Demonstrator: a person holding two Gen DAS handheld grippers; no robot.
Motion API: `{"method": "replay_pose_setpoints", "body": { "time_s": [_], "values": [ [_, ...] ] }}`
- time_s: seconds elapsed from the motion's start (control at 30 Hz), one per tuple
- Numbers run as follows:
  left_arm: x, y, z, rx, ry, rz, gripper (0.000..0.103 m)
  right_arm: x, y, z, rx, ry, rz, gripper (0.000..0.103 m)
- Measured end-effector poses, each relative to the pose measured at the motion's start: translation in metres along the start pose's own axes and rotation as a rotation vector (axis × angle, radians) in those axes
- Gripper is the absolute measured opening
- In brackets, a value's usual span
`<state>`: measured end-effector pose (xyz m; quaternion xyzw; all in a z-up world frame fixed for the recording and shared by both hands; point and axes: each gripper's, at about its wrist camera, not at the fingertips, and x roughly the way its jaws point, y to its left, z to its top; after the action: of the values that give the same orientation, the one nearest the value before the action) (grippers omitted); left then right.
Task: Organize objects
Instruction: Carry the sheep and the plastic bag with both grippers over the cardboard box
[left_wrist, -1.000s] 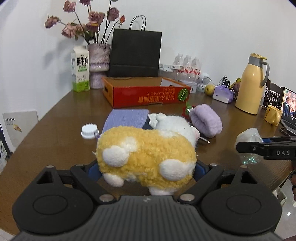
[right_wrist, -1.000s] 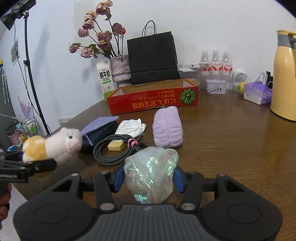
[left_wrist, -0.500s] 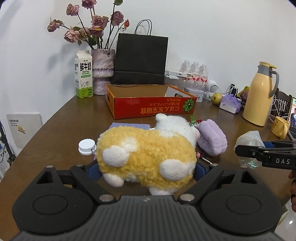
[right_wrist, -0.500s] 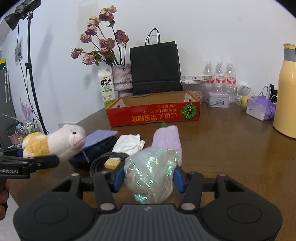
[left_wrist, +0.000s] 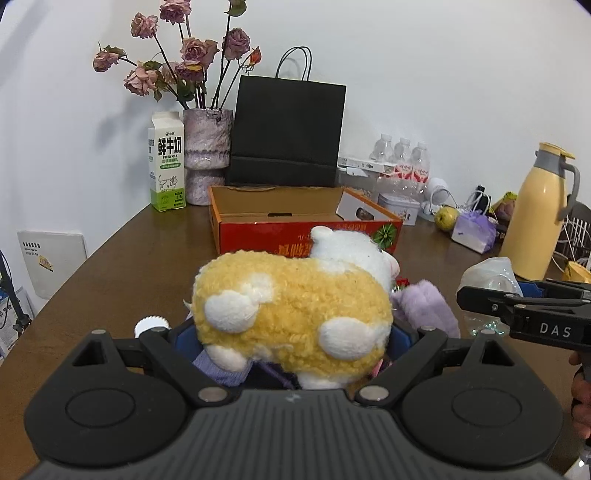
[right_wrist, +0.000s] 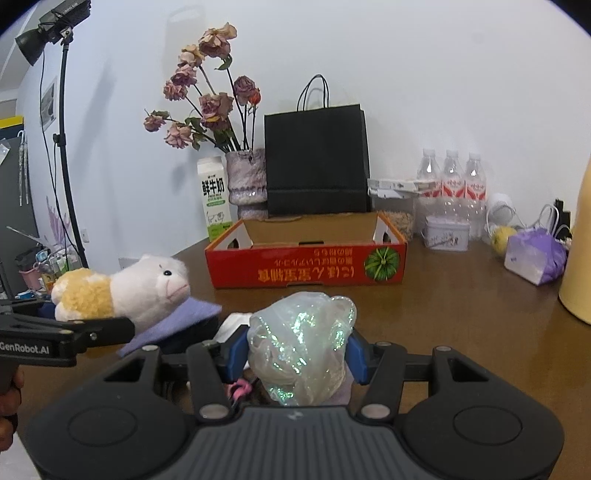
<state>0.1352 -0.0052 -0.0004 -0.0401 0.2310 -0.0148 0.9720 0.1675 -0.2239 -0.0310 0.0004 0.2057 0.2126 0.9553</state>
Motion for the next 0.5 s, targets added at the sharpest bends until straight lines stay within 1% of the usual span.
{"method": "replay_pose_setpoints", "body": {
  "time_s": [0.17, 0.33, 0.5],
  "values": [
    [0.012, -0.008, 0.011, -0.011, -0.001, 0.002, 0.094, 0.013, -0.010, 0.012, -0.018, -0.011, 0.005, 0.053],
    [0.023, -0.015, 0.022, -0.021, -0.021, 0.007, 0.094, 0.027, -0.020, 0.025, -0.034, -0.026, 0.009, 0.053],
    [0.037, -0.017, 0.034, -0.032, -0.030, 0.027, 0.094, 0.043, -0.027, 0.040, -0.043, -0.029, 0.032, 0.053]
  ]
}}
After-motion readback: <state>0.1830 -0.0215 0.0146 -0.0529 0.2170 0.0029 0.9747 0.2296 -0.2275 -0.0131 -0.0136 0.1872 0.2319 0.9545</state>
